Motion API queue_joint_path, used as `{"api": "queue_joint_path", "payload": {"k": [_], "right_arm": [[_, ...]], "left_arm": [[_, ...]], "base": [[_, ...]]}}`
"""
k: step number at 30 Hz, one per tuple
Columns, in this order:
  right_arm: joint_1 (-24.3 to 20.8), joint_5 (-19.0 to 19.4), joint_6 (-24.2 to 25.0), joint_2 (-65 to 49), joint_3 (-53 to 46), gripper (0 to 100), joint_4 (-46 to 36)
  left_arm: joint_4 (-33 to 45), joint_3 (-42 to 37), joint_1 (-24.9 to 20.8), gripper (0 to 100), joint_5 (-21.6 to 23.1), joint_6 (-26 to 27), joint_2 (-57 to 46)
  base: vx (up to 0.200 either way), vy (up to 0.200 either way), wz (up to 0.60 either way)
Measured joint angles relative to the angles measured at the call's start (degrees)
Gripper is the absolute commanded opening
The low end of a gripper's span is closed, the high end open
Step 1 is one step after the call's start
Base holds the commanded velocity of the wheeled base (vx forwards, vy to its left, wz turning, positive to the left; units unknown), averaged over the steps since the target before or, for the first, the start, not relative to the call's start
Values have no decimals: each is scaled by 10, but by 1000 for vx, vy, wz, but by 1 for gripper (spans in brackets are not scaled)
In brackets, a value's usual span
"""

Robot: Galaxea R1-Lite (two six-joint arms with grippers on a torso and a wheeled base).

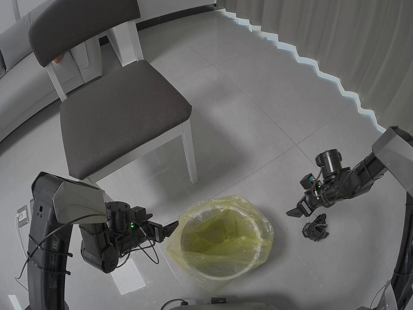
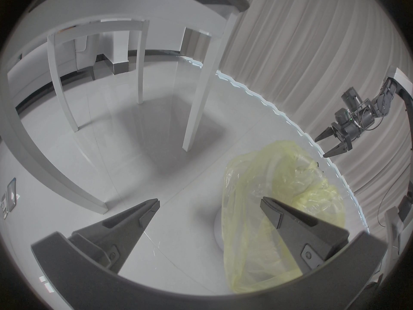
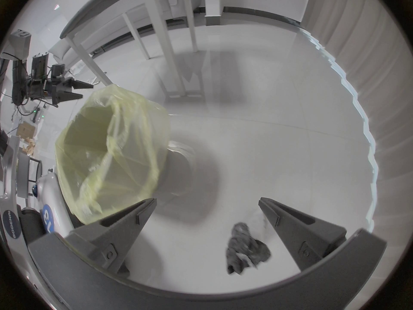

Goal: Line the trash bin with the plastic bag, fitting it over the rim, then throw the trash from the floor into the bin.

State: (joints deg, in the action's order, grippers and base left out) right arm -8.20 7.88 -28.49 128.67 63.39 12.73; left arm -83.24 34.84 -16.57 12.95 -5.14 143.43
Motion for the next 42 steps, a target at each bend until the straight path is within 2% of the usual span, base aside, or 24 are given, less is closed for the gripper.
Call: {"api": "queue_joint_path", "payload": {"k": [2,5,8,12,22,28,40,41,42], "right_arm": [[26,-1,-15,-9,-11,100,-1],[62,-3,-33,-11,-23,100,-2],[94,-5,-41,-3,-28,100,-2],[120,-6,-47,17,-23,100,-3],[133,-10,-49,78,26,100,-8],[129,-36,-50,122,89,100,-35],[127,-52,-53,192,263,100,-216],[127,-53,-54,196,271,0,-226],[127,-54,-54,199,278,0,-233]], "left_arm": [[-24,-11,0,100,5,0,-2],[-54,-35,2,100,35,0,-6],[-57,-62,8,100,70,1,-22],[-57,-79,16,100,85,-1,-45],[-57,-79,20,100,84,-26,-77],[-57,-79,21,100,82,-27,-82],[-57,-74,19,100,71,-25,-77],[-57,-73,18,100,71,-25,-76],[-57,-71,17,100,70,-25,-74]], "base": [[-100,0,0],[-200,0,0],[-200,0,0],[-100,0,0],[0,0,0],[0,0,0],[0,0,0],[0,0,0],[0,0,0]]}}
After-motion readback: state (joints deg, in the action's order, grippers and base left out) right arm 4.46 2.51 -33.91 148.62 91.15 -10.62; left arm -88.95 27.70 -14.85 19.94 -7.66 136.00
